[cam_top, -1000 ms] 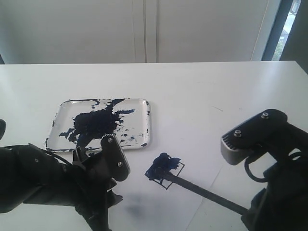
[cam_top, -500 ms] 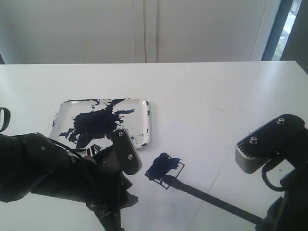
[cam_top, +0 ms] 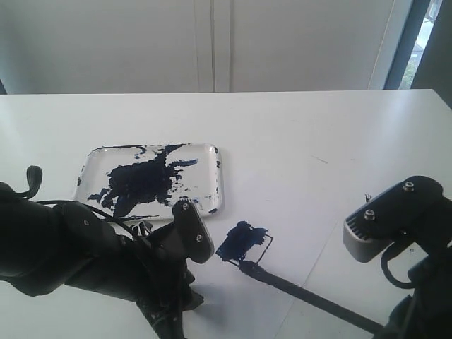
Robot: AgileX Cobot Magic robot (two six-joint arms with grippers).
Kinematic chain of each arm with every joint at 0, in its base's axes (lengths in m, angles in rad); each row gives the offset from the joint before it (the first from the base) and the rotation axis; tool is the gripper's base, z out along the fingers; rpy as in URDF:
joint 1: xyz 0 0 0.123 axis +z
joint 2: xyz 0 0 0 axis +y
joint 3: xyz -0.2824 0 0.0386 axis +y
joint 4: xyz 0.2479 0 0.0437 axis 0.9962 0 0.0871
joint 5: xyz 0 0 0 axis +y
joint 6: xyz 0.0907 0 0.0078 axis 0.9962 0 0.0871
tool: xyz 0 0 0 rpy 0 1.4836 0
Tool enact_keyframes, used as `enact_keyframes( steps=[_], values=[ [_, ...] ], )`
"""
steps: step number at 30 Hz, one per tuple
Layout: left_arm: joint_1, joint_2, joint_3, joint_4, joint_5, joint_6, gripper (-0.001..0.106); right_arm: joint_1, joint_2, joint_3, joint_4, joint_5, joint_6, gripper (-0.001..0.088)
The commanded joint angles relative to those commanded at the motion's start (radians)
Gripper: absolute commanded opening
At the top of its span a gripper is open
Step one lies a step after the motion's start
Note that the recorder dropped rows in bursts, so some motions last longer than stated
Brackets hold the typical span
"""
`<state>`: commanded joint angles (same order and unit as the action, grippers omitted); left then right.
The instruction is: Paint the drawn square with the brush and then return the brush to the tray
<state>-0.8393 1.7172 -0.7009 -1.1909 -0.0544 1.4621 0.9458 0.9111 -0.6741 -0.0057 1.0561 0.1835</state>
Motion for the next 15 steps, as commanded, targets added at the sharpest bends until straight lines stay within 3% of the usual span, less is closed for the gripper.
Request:
enact_keyframes(
  steps=[15],
  values=[
    [0.0,0.0,0.0,0.0,0.004,-0.004,0.041,0.0,0.068,0.0,-0.042,-0.034,0.004,0.0]
  ],
)
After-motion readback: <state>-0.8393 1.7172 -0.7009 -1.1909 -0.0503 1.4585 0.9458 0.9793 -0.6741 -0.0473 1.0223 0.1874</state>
